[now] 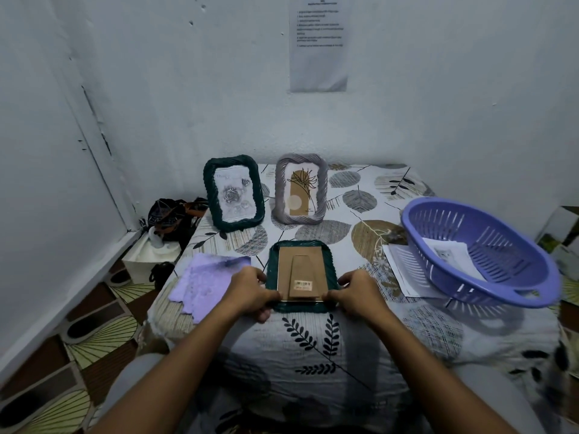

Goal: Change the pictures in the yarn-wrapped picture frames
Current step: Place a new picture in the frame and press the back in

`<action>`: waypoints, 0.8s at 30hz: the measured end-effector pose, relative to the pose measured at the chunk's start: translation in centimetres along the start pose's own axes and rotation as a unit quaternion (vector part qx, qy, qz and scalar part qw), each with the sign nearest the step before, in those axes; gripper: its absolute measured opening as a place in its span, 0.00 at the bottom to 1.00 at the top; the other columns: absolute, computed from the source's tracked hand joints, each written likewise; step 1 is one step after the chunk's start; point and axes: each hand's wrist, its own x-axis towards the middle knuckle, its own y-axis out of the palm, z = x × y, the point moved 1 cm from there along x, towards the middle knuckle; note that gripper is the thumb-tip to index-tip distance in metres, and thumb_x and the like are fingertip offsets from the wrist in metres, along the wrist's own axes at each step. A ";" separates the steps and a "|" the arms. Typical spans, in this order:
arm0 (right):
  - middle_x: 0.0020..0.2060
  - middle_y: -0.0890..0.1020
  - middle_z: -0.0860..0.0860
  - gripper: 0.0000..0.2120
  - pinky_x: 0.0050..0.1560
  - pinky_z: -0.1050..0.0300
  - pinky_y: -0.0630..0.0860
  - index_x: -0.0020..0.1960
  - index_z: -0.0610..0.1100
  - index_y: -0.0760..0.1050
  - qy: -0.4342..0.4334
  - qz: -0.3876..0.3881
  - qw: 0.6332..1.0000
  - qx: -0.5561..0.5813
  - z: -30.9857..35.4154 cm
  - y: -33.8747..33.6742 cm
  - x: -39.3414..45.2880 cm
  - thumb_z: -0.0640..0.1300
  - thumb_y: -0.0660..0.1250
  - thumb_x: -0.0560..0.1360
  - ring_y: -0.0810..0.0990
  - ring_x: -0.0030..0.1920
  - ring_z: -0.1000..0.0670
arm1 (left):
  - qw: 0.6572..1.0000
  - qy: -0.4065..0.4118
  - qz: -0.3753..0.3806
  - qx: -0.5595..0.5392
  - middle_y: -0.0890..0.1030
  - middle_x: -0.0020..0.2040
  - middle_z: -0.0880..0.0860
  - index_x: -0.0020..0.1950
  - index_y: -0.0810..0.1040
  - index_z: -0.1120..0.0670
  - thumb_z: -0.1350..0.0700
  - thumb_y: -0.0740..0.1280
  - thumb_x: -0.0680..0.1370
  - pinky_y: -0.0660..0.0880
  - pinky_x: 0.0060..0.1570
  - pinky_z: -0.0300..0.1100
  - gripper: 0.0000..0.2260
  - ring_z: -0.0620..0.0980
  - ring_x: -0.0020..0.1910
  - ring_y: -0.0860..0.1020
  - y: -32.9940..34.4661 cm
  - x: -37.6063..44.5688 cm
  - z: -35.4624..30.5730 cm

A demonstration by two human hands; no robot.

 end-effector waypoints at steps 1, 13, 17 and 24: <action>0.49 0.81 0.33 0.26 0.49 0.42 0.78 0.52 0.28 0.77 0.003 0.003 1.000 0.001 0.1 -0.1 -0.1 0.47 0.79 0.65 0.82 0.46 0.37 | 1.000 -0.005 0.002 -0.007 0.80 0.36 0.69 0.60 0.67 0.63 0.67 0.73 0.72 0.76 0.24 0.46 0.21 0.55 0.21 0.74 -0.1 0.0 0.0; 0.29 0.83 0.42 0.11 0.44 0.43 0.82 0.34 0.34 0.81 0.052 0.058 0.996 0.047 0.2 -0.5 0.6 0.41 0.80 0.64 0.84 0.32 0.43 | 0.992 -0.061 0.037 -0.100 0.76 0.32 0.68 0.57 0.65 0.62 0.72 0.68 0.74 0.72 0.22 0.44 0.16 0.55 0.21 0.73 0.1 1.0 0.5; 0.30 0.83 0.40 0.10 0.44 0.41 0.82 0.35 0.33 0.81 0.065 0.063 0.994 0.060 0.3 -0.5 0.6 0.39 0.79 0.64 0.85 0.36 0.40 | 0.985 -0.081 0.042 -0.145 0.74 0.34 0.64 0.56 0.64 0.60 0.74 0.60 0.77 0.68 0.23 0.41 0.13 0.50 0.23 0.68 0.3 1.3 0.7; 0.33 0.83 0.35 0.09 0.43 0.36 0.81 0.39 0.29 0.81 0.095 0.073 0.989 0.090 0.1 -0.4 1.1 0.35 0.76 0.67 0.84 0.38 0.36 | 0.976 -0.098 0.056 -0.187 0.68 0.36 0.60 0.59 0.63 0.60 0.74 0.57 0.77 0.68 0.21 0.38 0.14 0.48 0.23 0.66 0.3 1.4 0.9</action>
